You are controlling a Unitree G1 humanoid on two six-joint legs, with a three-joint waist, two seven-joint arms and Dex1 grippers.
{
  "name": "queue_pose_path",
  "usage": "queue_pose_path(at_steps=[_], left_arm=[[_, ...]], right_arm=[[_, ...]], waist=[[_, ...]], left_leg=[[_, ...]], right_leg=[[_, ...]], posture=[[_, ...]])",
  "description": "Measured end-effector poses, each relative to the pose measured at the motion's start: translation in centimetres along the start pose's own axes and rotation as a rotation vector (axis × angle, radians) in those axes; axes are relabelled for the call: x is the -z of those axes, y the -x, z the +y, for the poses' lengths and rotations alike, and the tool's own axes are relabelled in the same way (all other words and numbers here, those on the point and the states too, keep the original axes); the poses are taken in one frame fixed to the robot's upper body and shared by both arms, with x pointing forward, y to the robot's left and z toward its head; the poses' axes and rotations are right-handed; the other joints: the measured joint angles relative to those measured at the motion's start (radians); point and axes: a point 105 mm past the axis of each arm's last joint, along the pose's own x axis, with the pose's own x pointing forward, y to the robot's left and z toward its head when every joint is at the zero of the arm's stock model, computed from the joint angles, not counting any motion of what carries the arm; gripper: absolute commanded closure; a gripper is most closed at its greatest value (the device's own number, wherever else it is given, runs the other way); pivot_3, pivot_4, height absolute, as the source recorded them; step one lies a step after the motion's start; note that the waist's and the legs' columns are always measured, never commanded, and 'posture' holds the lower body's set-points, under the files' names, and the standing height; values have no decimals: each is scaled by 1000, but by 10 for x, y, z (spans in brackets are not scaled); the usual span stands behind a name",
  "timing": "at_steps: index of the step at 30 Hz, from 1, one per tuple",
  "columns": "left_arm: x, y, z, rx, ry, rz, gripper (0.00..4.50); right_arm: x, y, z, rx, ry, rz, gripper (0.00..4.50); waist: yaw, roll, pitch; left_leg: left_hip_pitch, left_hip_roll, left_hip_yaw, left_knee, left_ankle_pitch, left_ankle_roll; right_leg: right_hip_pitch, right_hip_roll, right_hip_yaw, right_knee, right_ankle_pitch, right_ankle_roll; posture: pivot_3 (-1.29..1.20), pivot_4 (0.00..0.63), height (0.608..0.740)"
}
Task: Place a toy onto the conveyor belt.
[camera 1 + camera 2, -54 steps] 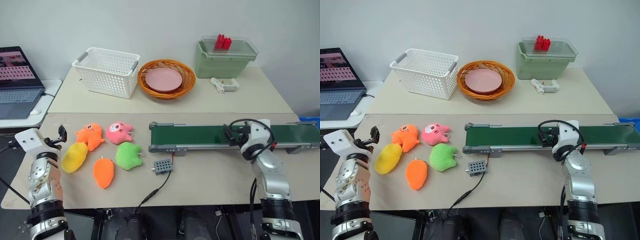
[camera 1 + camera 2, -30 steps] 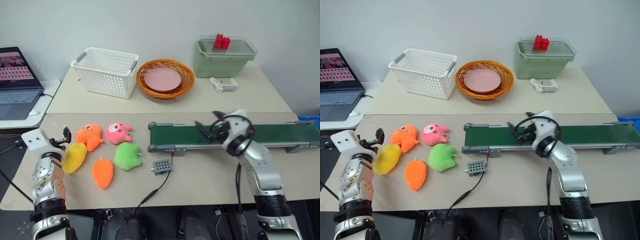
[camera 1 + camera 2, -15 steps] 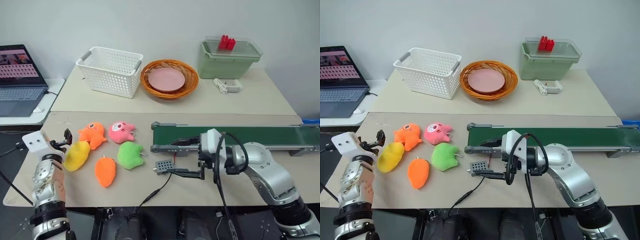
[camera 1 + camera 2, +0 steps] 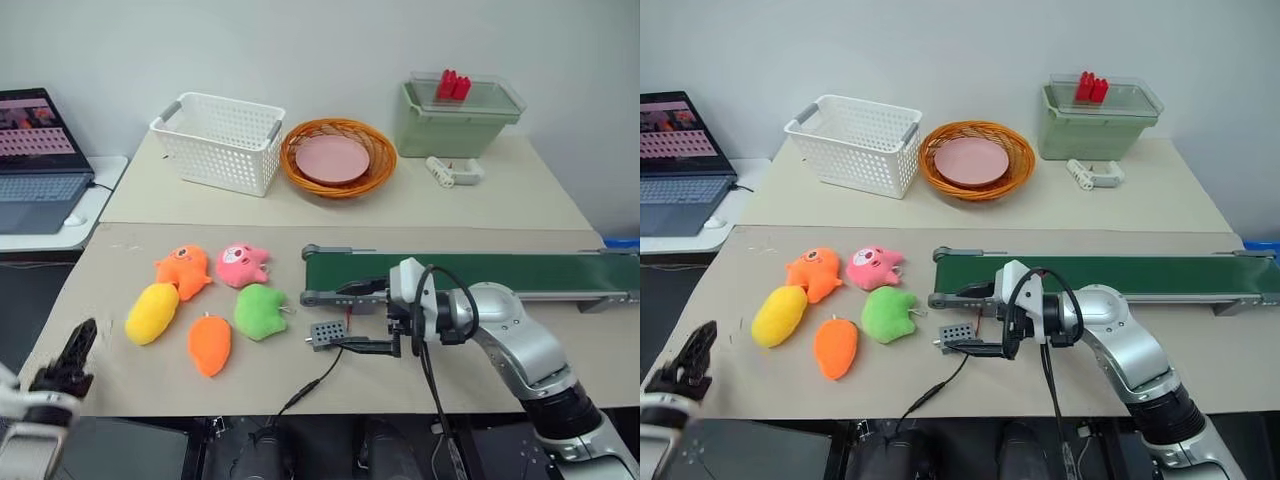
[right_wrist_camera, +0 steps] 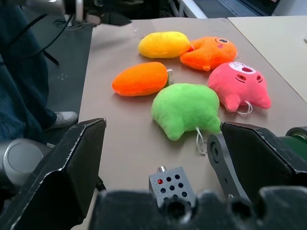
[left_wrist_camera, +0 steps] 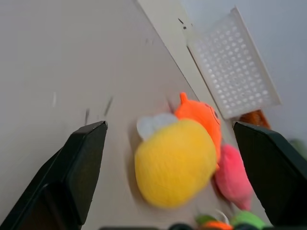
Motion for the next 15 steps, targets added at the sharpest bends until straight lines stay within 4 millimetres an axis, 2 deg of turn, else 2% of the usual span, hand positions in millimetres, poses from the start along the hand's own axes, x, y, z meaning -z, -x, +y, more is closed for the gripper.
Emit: queue_pose_path(at_steps=[2, 5, 8, 10, 12, 15], left_arm=[[12, 11, 7, -5, 70, 22, 19], [26, 13, 5, 29, 143, 47, 19], [42, 1, 4, 43, 191, 66, 19], [49, -12, -4, 63, 208, 78, 19], [52, -24, -12, 83, 214, 84, 19], [57, -41, -23, 98, 228, 90, 19]], right_arm=[[2, 0, -1, -1, -6, 6, 0], [2, 0, 0, -3, -5, 6, 0], [2, 1, -1, 2, -6, 7, 0], [2, 1, -2, 10, -8, 7, 0], [2, 1, -2, 20, -8, 7, 0], [0, 2, -2, 36, -4, 6, 0]], waist=[[8, 0, 0], [12, 0, 0], [11, 0, 0], [11, -1, 0], [10, -1, 0], [7, -1, 0]], left_leg=[[0, 0, -1, 0, -3, 5], [2, 0, -1, 0, -3, 3], [2, 0, -1, 0, -3, 3], [1, 0, -1, 0, -2, 7], [1, 0, -1, 0, 1, 11], [1, 0, -1, 0, 4, 6]], right_leg=[[0, 1, -1, 0, -5, -1], [2, 1, -1, 0, -5, 0], [2, 1, -1, 0, -5, 0], [2, 1, 0, 0, -1, -6], [2, 2, 0, 0, 0, -5], [2, 2, 0, 0, 1, -2]], posture=[[0, 150, 740], [0, 150, 740], [0, 150, 740], [0, 150, 740], [0, 150, 740], [0, 150, 740]])
